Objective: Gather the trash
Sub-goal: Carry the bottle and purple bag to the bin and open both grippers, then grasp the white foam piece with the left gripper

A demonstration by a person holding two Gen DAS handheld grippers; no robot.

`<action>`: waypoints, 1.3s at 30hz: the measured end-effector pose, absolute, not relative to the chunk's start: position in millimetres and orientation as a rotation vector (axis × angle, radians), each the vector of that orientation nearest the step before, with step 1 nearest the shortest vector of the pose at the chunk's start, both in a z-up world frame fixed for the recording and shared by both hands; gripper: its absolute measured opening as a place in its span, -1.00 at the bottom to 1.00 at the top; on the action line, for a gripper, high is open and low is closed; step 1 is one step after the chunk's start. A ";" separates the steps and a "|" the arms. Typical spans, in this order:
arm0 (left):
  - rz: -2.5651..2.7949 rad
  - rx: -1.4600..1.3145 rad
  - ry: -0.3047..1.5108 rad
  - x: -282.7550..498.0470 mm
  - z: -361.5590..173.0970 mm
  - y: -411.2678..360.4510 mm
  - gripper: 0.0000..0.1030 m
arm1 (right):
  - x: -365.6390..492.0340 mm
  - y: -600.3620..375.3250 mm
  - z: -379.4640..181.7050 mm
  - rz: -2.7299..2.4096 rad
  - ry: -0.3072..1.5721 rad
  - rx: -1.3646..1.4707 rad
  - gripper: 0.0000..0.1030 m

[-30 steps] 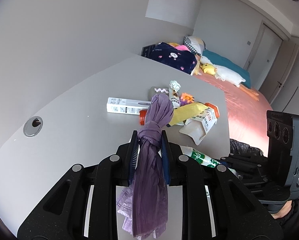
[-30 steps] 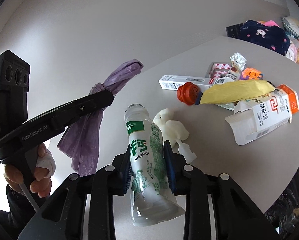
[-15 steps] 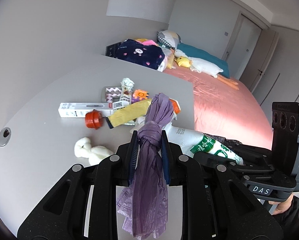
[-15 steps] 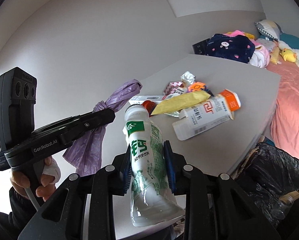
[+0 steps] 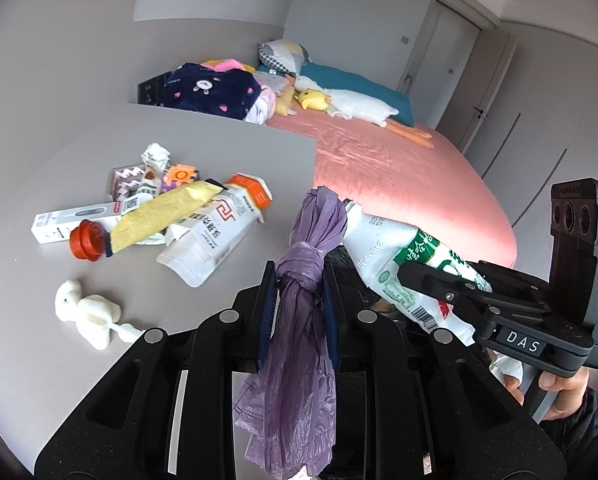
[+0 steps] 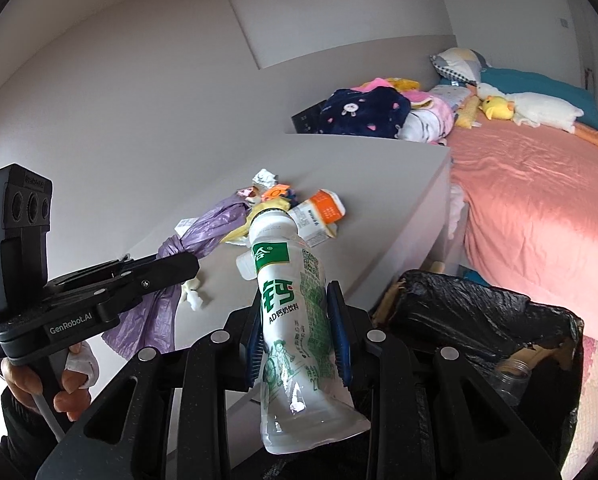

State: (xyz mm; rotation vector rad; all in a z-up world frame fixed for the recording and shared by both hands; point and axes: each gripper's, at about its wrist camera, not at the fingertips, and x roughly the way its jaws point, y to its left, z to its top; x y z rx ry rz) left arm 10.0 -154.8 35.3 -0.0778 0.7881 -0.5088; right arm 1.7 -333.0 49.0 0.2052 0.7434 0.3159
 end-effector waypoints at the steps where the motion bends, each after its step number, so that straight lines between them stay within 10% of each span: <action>1: -0.523 -0.077 0.794 10.7 34.2 -158.7 -0.59 | 0.2 -338.8 49.3 0.292 0.740 0.207 -0.41; 13: -0.735 -0.035 0.885 6.6 12.7 -211.4 -0.54 | -15.4 -393.4 53.1 0.076 0.714 0.257 -0.41; 15: -0.790 -0.025 0.928 8.0 6.4 -219.9 0.14 | -17.8 -399.1 55.9 0.008 0.708 0.247 -0.27; 16: -0.806 -0.017 0.956 9.8 3.8 -224.6 0.92 | -19.3 -401.0 58.3 -0.044 0.700 0.227 0.17; 19: -0.830 -0.009 0.963 7.0 -1.7 -232.1 0.87 | -27.5 -405.6 66.6 -0.176 0.640 0.182 0.65; 39: -0.753 -0.038 0.936 5.9 2.1 -196.1 0.87 | -10.8 -388.0 58.4 -0.099 0.669 0.203 0.65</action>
